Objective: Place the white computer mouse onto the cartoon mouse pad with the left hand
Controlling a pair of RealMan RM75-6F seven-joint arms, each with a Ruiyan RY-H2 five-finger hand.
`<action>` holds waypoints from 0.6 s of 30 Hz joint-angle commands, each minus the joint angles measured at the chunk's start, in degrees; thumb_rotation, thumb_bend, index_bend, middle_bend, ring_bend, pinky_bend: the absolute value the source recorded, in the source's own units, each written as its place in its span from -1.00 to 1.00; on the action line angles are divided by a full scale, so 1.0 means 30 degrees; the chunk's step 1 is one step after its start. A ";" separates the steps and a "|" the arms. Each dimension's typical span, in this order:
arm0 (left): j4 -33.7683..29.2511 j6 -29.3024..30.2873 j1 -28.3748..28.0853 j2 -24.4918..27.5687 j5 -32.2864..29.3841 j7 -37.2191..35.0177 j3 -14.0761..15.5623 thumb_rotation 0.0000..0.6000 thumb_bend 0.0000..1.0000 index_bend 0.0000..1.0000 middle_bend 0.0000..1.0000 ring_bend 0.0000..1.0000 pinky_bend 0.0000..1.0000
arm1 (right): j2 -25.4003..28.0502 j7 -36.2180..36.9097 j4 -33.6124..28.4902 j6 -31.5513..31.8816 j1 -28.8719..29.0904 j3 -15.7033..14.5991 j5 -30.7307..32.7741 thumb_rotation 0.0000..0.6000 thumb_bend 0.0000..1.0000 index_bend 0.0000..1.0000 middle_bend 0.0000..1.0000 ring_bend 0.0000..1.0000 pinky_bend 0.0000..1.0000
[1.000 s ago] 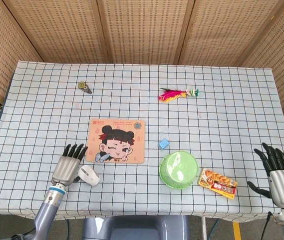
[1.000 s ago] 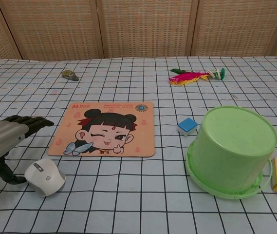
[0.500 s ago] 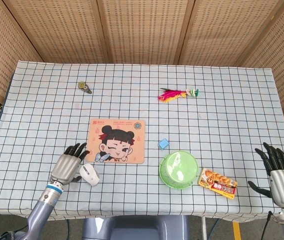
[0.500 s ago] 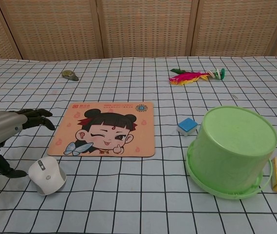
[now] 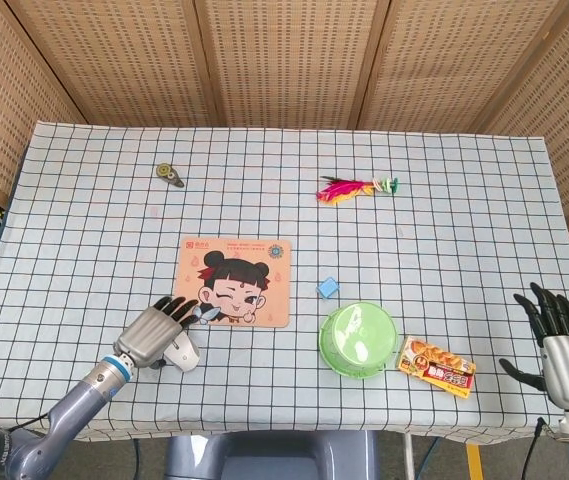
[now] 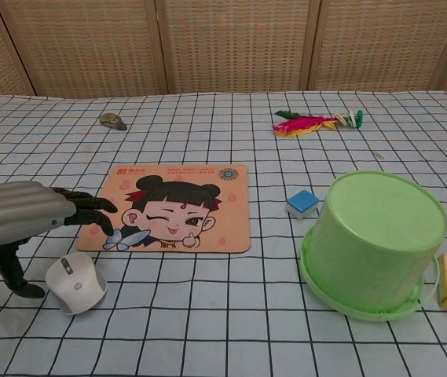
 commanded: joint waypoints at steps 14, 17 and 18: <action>0.0132 0.0048 -0.0774 -0.0275 -0.0280 0.0771 0.0962 1.00 -0.67 -0.53 -0.88 -0.89 -0.75 | 0.0049 0.0122 -0.0035 0.0217 -0.0078 0.0020 -0.0081 1.00 -0.85 -0.71 -1.00 -1.00 -1.00; 0.0227 0.0161 -0.0819 -0.0401 -0.0357 0.0711 0.1001 1.00 -0.67 -0.47 -0.83 -0.85 -0.73 | 0.0040 0.0096 -0.0036 0.0195 -0.0071 0.0022 -0.0070 1.00 -0.85 -0.71 -1.00 -1.00 -1.00; 0.0296 0.0193 -0.0829 -0.0464 -0.0363 0.0680 0.1025 1.00 -0.67 -0.45 -0.81 -0.85 -0.72 | 0.0036 0.0096 -0.0036 0.0193 -0.0070 0.0022 -0.0073 1.00 -0.85 -0.71 -1.00 -1.00 -1.00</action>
